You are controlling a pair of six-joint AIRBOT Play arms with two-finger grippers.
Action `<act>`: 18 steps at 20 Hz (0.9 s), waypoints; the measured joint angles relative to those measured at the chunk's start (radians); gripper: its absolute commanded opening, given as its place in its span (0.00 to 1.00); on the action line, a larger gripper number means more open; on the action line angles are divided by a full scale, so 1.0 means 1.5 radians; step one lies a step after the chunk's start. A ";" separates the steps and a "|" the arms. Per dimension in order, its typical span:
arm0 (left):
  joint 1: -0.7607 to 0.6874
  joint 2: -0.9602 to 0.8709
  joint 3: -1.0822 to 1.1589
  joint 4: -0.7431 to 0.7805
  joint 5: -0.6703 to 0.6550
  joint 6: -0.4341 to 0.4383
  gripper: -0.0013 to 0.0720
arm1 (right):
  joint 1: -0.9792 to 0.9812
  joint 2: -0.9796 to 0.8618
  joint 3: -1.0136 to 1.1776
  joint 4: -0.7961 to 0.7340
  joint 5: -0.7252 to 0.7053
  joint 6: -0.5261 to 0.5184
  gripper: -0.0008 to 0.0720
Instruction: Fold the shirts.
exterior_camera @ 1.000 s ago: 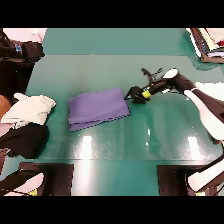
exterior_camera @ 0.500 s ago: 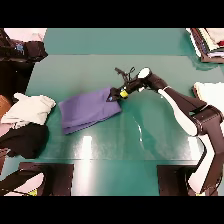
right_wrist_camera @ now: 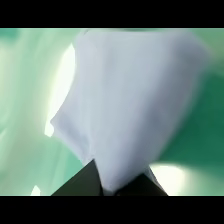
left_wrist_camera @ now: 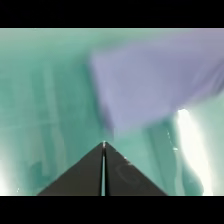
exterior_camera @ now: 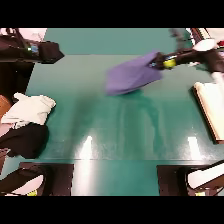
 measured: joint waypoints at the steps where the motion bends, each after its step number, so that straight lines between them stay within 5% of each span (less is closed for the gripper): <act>1: -0.018 0.000 0.000 -0.001 0.013 0.000 0.05 | -0.052 0.021 -0.006 -0.013 -0.004 0.004 0.03; 9: -0.107 0.000 0.000 -0.003 0.092 -0.001 0.05 | -0.377 0.064 -0.029 -0.045 0.012 0.017 0.03; 18: -0.119 -0.015 -0.001 -0.003 0.105 -0.005 0.05 | -0.463 0.066 0.109 0.007 0.024 0.019 0.03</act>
